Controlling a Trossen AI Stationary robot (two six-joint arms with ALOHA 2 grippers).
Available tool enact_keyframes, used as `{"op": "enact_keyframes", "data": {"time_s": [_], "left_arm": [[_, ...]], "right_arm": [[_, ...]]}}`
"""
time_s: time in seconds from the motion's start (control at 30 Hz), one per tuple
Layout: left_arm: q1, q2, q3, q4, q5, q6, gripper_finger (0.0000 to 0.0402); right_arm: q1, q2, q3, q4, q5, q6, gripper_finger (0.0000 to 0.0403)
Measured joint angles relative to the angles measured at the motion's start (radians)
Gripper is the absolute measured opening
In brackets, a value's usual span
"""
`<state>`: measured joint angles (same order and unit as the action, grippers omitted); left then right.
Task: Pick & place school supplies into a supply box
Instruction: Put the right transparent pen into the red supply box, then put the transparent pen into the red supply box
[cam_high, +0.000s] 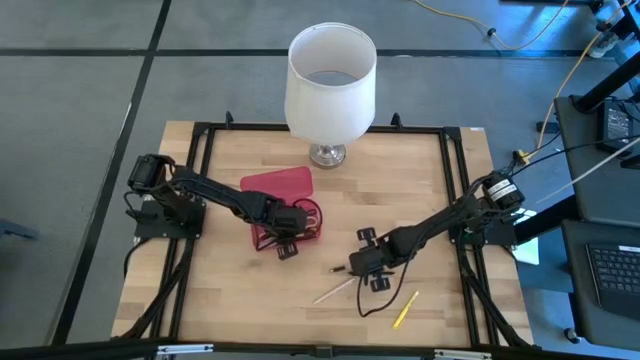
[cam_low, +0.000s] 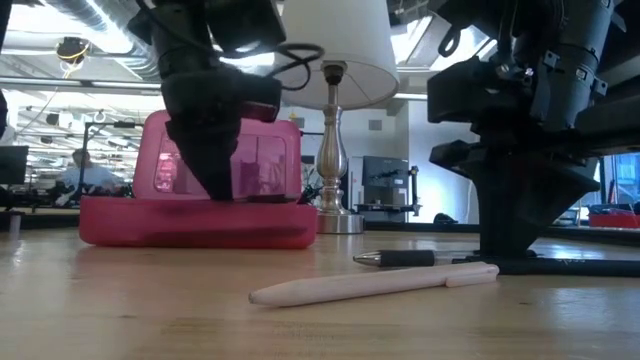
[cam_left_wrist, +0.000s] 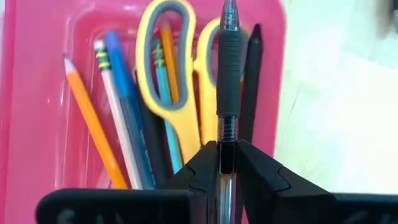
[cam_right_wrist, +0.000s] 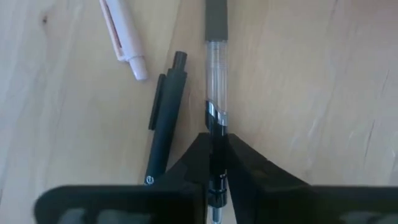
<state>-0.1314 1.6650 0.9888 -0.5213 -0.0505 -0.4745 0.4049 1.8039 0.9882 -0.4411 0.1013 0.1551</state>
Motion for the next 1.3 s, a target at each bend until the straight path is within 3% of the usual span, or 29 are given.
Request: {"op": "enact_keyframes", "data": {"time_s": [0.27, 0.7, 0.8, 0.93, 1.07, 1.17, 1.3], "left_arm": [[-0.020, 0.000, 0.010, -0.004, 0.004, 0.025, 0.0063], [-0.032, -0.025, 0.011, -0.017, -0.124, 0.084, 0.0154], [-0.046, -0.056, 0.011, -0.013, -0.194, 0.127, 0.0171], [-0.093, -0.105, -0.013, 0.026, -0.388, 0.162, 0.0184], [-0.165, -0.135, -0.071, 0.214, -0.514, 0.234, 0.0187], [-0.208, -0.133, -0.128, 0.460, -0.508, 0.334, 0.0186], [-0.238, -0.128, -0.197, 0.770, -0.480, 0.478, 0.0183]], "right_arm": [[-0.002, -0.089, -0.003, -0.068, 0.006, 0.005, 0.0039], [-0.001, -0.191, -0.002, -0.094, 0.049, 0.050, 0.0043], [-0.001, -0.226, -0.001, -0.100, 0.084, 0.049, 0.0045], [0.009, -0.295, -0.001, -0.141, 0.163, 0.050, 0.0043], [0.028, -0.359, -0.001, -0.118, 0.265, 0.030, 0.0044], [0.035, -0.380, 0.000, -0.047, 0.331, -0.003, 0.0046], [0.034, -0.371, 0.000, 0.109, 0.329, -0.084, 0.0048]]}}
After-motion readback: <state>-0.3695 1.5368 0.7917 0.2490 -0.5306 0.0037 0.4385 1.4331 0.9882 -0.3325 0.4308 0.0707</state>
